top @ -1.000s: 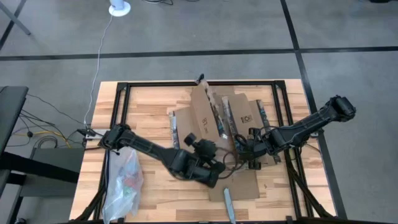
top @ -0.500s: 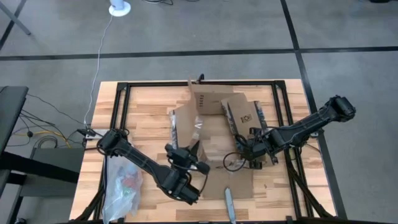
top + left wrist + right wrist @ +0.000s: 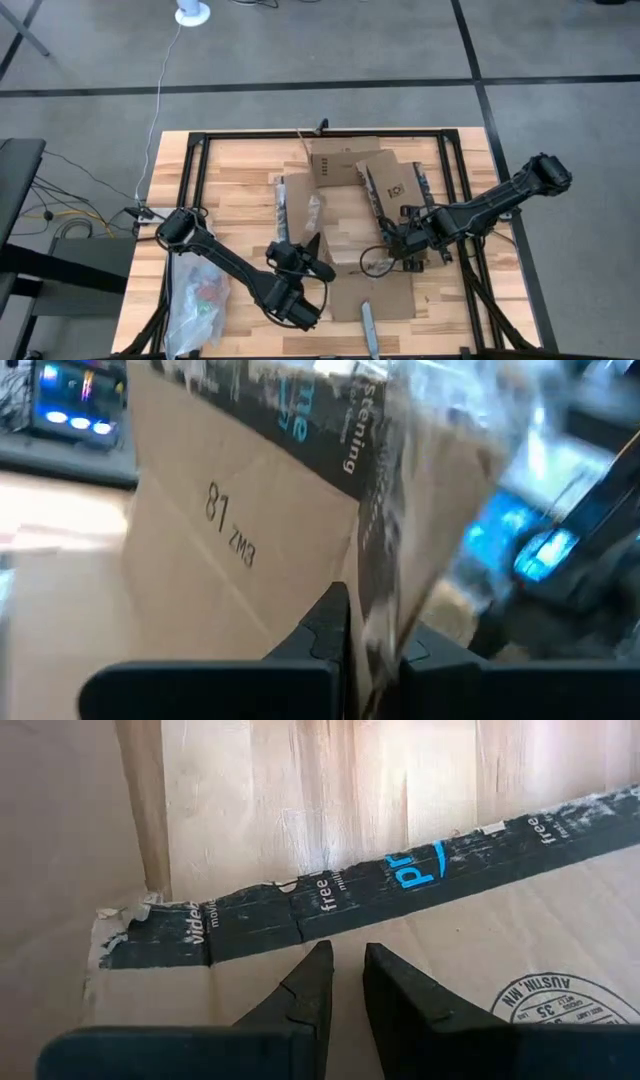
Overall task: Unpack boxes
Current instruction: Break down the box until it is fully flat
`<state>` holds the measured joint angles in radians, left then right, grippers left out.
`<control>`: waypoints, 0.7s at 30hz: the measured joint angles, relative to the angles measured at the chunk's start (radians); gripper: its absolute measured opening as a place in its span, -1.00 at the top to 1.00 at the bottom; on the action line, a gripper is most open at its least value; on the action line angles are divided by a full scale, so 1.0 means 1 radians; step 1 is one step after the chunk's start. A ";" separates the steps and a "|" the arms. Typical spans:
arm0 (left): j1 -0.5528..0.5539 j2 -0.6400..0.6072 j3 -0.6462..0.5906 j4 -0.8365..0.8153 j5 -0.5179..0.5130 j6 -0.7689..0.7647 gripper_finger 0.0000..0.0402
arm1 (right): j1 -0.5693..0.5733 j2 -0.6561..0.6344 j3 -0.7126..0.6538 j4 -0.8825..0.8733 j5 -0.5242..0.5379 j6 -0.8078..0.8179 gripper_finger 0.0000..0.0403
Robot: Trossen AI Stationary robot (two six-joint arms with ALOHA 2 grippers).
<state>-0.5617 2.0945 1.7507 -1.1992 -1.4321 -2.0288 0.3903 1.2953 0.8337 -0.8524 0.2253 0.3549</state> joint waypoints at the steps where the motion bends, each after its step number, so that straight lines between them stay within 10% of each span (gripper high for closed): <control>1: 0.000 0.000 0.000 0.005 0.021 0.020 1.00 | -0.002 0.000 0.000 0.006 0.000 -0.005 0.76; 12: -0.015 -0.033 0.002 0.015 0.038 0.039 0.53 | -0.006 0.000 0.000 0.022 0.000 -0.025 0.76; 21: -0.023 -0.206 0.003 0.141 0.121 0.464 0.27 | -0.007 0.000 0.000 0.027 0.001 -0.027 0.76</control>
<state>-0.5850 1.8886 1.7535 -1.0585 -1.3112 -1.5648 0.3836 1.2953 0.8337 -0.8252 0.2260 0.3283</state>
